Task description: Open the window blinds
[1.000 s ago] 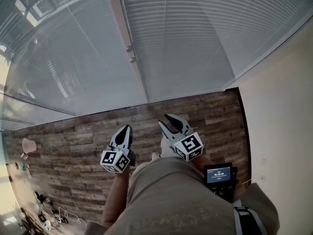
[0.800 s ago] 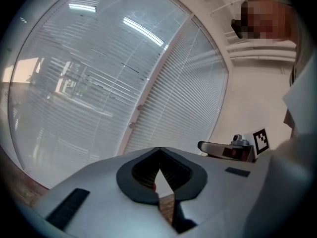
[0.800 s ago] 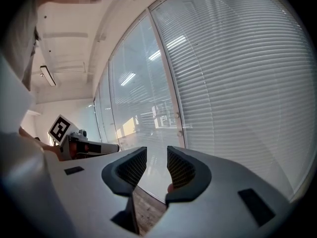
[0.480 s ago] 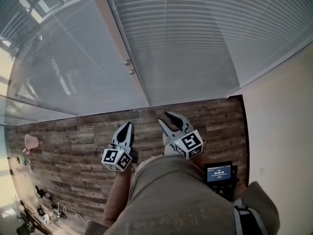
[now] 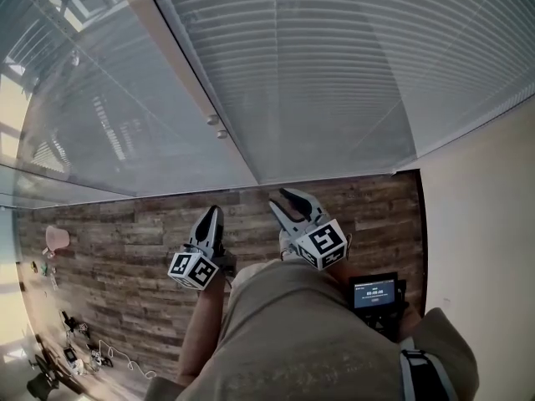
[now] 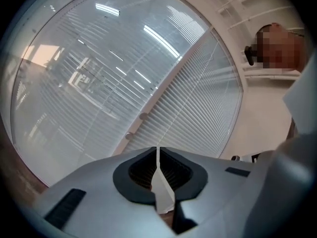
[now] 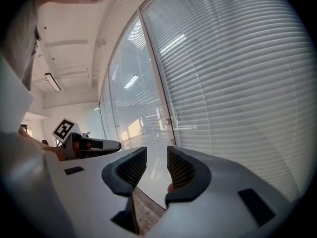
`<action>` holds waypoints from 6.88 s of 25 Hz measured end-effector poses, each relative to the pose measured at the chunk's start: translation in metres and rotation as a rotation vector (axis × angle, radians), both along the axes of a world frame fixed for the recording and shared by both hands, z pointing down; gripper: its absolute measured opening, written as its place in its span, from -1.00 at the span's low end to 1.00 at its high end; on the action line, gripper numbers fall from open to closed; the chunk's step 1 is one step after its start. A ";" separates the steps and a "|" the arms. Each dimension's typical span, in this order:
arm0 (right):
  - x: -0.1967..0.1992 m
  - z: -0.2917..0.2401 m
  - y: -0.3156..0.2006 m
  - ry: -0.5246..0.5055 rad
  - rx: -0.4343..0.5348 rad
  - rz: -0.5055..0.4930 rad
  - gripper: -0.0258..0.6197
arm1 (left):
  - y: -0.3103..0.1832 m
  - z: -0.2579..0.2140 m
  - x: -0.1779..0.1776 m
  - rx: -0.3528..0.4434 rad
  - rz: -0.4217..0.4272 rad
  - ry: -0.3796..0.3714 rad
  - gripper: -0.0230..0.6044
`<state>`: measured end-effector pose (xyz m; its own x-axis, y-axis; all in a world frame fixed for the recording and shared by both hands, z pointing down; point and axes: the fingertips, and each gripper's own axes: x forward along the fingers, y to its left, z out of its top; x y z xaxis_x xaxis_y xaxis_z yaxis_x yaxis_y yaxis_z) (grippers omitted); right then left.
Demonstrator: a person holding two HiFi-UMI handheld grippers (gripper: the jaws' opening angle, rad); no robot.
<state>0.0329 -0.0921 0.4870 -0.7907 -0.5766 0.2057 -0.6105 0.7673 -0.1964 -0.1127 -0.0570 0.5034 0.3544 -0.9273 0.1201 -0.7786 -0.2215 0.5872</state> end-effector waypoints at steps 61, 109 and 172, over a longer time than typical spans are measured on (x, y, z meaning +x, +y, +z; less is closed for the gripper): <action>0.001 0.027 -0.157 0.066 -0.065 0.157 -0.51 | -0.236 0.107 -0.025 -0.315 -0.043 -0.214 -0.51; -0.001 0.038 -0.143 0.074 -0.083 0.125 -0.51 | -0.229 0.110 -0.022 -0.186 -0.038 -0.686 -0.42; -0.021 0.042 -0.133 0.094 -0.090 0.099 -0.52 | -0.231 0.110 -0.039 -0.245 -0.041 0.810 -0.50</action>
